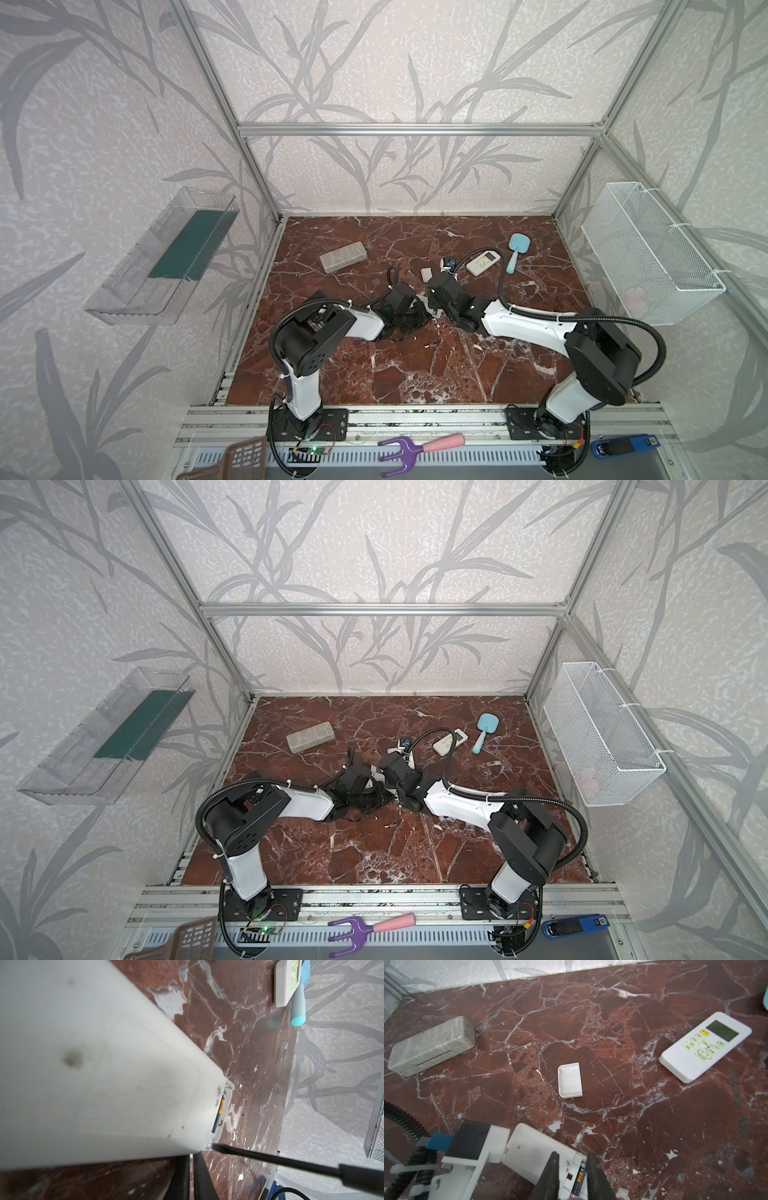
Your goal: Unload the batteries from the remote control
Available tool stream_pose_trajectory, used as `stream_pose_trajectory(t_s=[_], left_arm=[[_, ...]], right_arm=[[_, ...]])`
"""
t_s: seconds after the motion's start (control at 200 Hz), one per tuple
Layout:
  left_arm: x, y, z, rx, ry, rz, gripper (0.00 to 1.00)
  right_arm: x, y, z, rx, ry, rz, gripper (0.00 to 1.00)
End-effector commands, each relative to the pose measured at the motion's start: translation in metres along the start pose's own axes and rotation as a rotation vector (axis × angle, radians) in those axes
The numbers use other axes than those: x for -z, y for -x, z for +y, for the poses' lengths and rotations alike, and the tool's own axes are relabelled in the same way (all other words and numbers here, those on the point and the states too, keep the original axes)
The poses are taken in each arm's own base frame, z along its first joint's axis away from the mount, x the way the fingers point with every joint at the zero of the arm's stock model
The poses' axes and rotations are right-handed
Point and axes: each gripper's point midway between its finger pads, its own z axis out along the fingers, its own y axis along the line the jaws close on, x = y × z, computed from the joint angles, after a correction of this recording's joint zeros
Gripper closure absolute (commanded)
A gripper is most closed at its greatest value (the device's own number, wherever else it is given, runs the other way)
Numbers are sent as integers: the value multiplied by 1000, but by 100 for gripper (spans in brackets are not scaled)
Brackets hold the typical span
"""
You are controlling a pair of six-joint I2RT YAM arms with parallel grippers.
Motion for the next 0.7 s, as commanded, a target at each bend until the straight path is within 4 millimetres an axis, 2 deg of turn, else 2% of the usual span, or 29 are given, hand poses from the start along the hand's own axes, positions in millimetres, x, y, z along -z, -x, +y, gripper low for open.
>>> stream_pose_trajectory(t_s=[0.0,0.11,0.495,0.695], left_arm=[[3,3,18,17,41,-17,90],[5,10,22,11,49,-23,89],[14,50,40,35,78,-66,90],[21,58,46,38,87,-86,89]], right_arm=[[16,30,5,20,60,-80,100],[17,39,5,41,103,-89,100],[6,45,-15,81,100,-61,100],[-19,67,-21,115,93,-57,100]])
